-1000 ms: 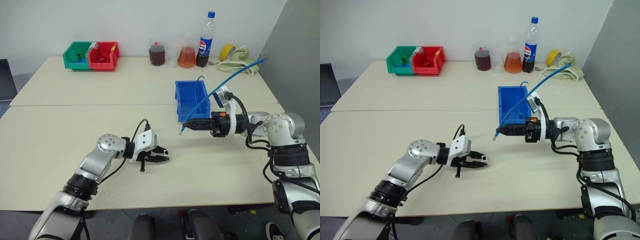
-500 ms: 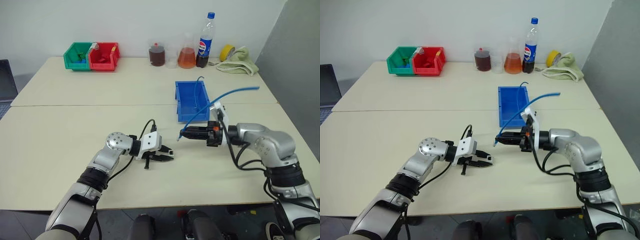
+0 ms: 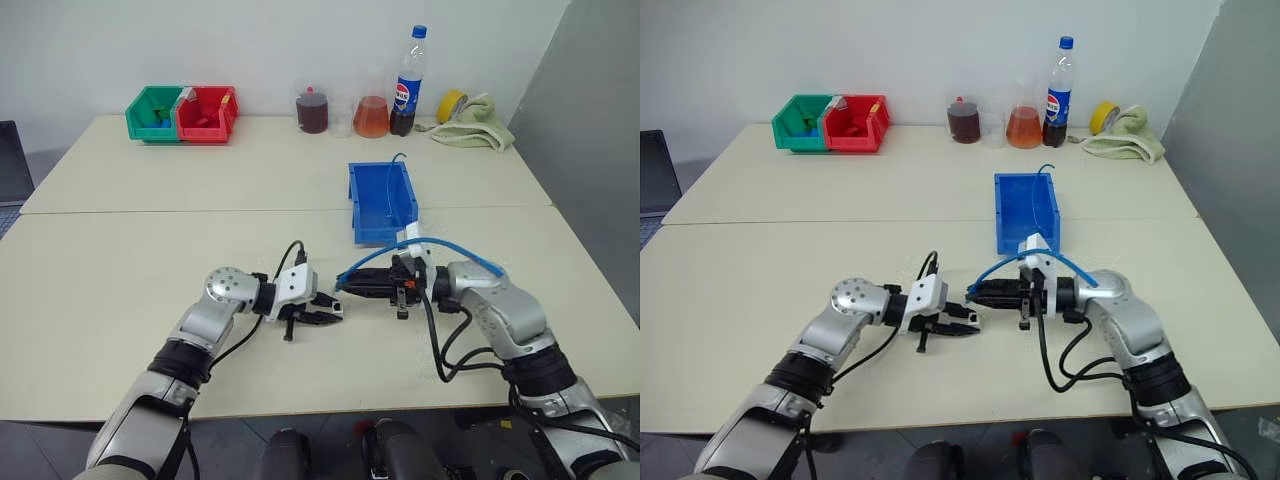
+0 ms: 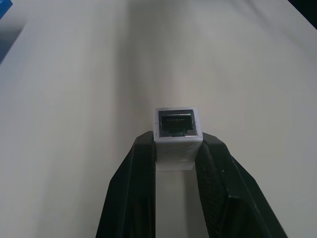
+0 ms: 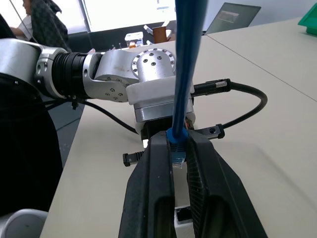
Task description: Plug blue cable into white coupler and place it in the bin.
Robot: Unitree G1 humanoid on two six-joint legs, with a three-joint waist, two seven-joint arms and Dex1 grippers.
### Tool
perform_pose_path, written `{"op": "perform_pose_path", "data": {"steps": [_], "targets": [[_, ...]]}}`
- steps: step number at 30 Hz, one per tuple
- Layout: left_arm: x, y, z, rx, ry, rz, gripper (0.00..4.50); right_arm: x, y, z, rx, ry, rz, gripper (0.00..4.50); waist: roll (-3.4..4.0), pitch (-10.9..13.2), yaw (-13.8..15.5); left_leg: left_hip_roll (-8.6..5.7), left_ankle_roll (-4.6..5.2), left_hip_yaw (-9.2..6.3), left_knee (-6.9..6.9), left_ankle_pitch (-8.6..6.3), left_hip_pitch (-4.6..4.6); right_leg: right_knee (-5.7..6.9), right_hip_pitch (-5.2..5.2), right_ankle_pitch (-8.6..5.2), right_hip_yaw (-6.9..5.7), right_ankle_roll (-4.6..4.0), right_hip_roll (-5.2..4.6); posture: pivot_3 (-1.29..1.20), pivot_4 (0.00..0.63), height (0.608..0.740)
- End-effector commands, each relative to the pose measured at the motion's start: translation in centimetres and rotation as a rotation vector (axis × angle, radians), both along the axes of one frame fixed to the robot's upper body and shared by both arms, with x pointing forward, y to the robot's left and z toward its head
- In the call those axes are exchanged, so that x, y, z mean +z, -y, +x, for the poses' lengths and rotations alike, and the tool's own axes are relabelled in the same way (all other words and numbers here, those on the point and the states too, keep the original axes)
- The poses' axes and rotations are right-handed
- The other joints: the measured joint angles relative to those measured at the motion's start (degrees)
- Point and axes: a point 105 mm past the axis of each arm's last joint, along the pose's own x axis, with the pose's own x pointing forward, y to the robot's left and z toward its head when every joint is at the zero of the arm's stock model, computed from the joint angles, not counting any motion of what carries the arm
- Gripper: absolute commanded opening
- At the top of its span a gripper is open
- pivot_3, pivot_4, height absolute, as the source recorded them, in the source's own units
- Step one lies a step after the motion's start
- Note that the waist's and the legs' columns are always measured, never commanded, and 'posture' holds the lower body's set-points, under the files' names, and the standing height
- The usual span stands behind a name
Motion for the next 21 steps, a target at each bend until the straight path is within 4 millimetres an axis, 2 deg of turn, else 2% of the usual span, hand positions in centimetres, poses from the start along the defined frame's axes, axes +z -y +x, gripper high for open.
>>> {"op": "perform_pose_path", "data": {"steps": [1, 10, 21], "targets": [[0.2, -0.5, -0.4, -0.003, 0.000, 0.009, 0.79, -0.4, -0.4, 0.1, 0.036, 0.056, -0.021, 0.11, 0.00, 0.00, -0.01, 0.00, 0.00, 0.00, 0.01, 0.00, 0.01, 0.00, 0.01, 0.00, 0.00, 0.00, 0.00, 0.00, 0.150, 0.740], [0.1, -0.8, -0.8, 0.007, -0.016, 0.018, 0.79, -1.6, -0.6, 0.6, 0.062, 0.022, -0.069, 0.11, 0.00, 0.00, 0.05, 0.01, 0.00, 0.00, 0.12, 0.00, 0.01, 0.11, 0.01, 0.00, 0.01, -0.01, -0.01, 0.00, 0.150, 0.740], [0.0, -0.9, -0.8, 0.026, -0.028, 0.025, 0.79, -2.7, -1.2, 0.8, 0.088, 0.032, -0.122, 0.11, 0.00, 0.00, 0.07, 0.02, 0.01, -0.02, 0.73, 0.02, 0.15, 0.84, 0.04, -0.06, 0.01, -0.09, -0.01, 0.00, 0.150, 0.740]]}}
